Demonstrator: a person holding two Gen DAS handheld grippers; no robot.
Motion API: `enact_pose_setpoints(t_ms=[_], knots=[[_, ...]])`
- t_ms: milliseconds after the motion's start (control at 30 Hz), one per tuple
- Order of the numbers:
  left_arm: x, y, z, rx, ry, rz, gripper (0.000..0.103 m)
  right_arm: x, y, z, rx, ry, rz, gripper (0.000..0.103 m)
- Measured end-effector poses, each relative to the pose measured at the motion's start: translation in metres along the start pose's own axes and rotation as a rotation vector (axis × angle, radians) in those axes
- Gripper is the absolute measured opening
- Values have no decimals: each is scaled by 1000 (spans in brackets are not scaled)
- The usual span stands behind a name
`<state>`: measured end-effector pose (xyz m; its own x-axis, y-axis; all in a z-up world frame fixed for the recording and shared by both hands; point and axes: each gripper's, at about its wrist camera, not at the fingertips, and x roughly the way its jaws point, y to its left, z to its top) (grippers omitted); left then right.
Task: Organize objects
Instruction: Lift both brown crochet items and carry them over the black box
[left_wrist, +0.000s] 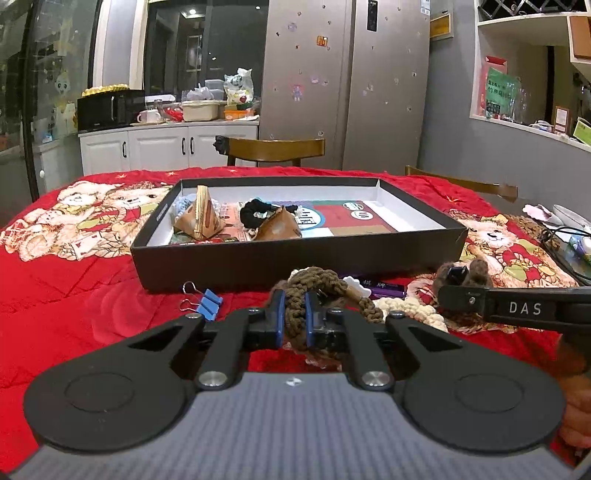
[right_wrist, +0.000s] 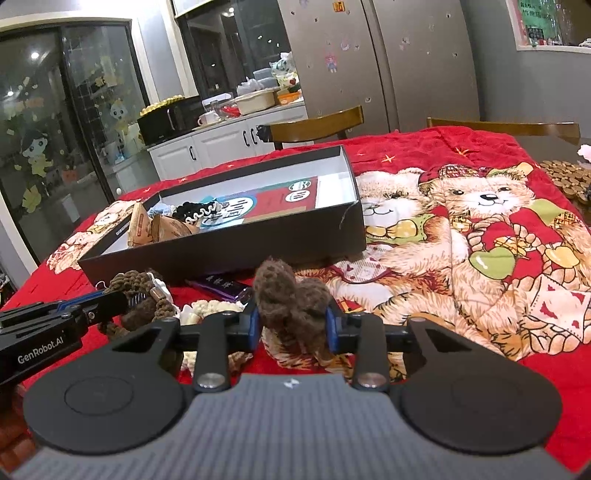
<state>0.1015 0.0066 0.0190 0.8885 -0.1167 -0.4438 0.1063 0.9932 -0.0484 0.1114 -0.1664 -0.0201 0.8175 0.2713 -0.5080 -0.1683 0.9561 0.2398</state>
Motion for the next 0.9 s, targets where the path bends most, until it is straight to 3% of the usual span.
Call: enact_pose_setpoints(t_ms=[633,900], knots=[[-26,0,2,-7,-101,11,13,-15,8,0,-59,-99,7,36],[-41,5,12,-9,-181,25,13,-19,6,10,-6,-96,25,36]])
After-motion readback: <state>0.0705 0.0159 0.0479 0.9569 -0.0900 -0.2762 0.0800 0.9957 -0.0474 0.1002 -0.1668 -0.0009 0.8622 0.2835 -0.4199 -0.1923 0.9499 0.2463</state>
